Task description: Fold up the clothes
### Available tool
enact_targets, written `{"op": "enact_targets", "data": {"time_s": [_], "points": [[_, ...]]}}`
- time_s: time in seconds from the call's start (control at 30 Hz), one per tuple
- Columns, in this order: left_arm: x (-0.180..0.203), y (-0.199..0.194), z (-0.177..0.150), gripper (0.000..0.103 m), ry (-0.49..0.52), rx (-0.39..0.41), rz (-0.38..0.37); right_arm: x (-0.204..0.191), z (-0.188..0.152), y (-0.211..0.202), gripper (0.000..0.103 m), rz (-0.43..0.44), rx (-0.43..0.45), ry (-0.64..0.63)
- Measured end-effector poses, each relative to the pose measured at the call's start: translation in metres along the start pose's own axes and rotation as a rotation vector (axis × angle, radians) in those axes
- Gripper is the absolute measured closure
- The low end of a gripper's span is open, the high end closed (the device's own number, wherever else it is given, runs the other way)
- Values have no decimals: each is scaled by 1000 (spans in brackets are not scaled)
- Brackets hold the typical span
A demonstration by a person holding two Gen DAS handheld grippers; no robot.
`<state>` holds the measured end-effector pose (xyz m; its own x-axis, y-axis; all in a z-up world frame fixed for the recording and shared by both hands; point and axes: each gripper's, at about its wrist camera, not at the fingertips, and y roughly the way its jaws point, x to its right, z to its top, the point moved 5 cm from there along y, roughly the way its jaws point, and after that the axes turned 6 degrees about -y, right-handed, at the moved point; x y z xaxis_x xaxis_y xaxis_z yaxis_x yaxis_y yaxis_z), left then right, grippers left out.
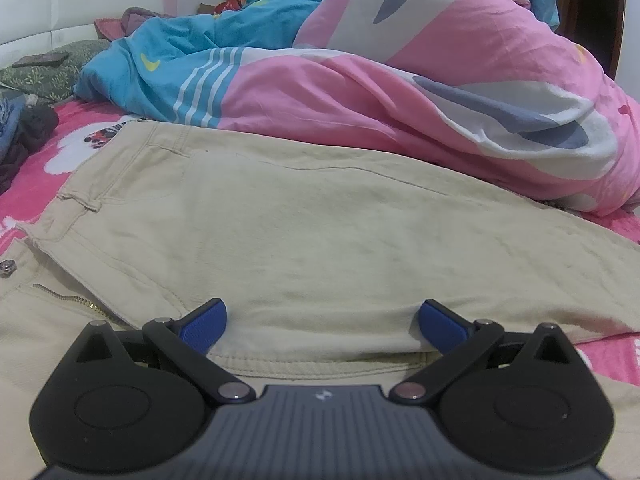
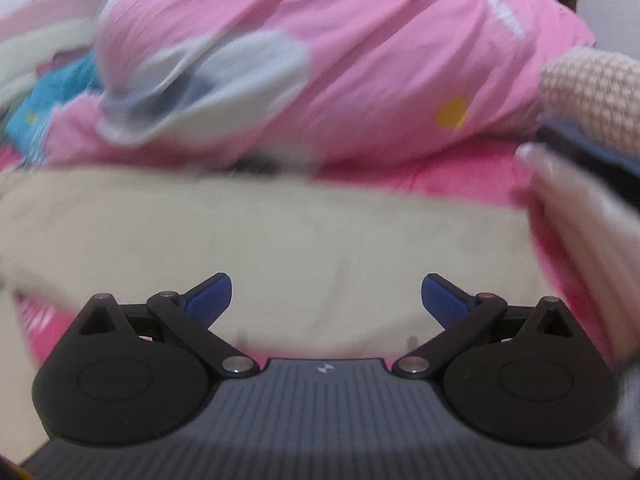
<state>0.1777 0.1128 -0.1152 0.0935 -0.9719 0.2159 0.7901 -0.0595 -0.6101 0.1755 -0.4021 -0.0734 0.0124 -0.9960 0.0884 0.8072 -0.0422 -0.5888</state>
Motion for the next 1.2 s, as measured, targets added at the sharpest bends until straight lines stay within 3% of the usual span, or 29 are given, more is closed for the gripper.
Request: {"op": "enact_targets", "data": {"time_s": [0.03, 0.13, 0.2, 0.37, 0.57, 0.63, 0.73, 0.83, 0.9, 1.0, 1.2], "points": [[0, 0, 0, 0, -1, 0, -1, 11, 1, 13, 1, -21, -11, 5], [-1, 0, 0, 0, -3, -1, -6, 51, -41, 47, 1, -71, -189, 84], [-1, 1, 0, 0, -3, -1, -6, 67, -60, 27, 1, -37, -123, 153], [-1, 2, 0, 0, 0, 0, -6, 81, -72, -6, 6, -55, -153, 179], [-2, 1, 0, 0, -4, -1, -12, 92, -26, -8, 5, -68, 2, 220], [-2, 1, 0, 0, -5, -1, -14, 103, -22, 14, 5, -74, -1, 272], [-2, 1, 0, 0, -5, -1, -16, 126, -53, 39, 11, -144, -113, 350], [-2, 1, 0, 0, -4, -1, -17, 128, -70, 16, 12, -149, -63, 331], [-2, 2, 0, 0, -2, -1, -14, 126, -74, 5, 12, -156, -76, 312], [-2, 2, 1, 0, -5, -2, -17, 124, -66, -6, 12, -212, -109, 291], [-3, 1, 1, 0, -9, -2, -21, 107, -26, 1, 12, -190, -10, 287]]}}
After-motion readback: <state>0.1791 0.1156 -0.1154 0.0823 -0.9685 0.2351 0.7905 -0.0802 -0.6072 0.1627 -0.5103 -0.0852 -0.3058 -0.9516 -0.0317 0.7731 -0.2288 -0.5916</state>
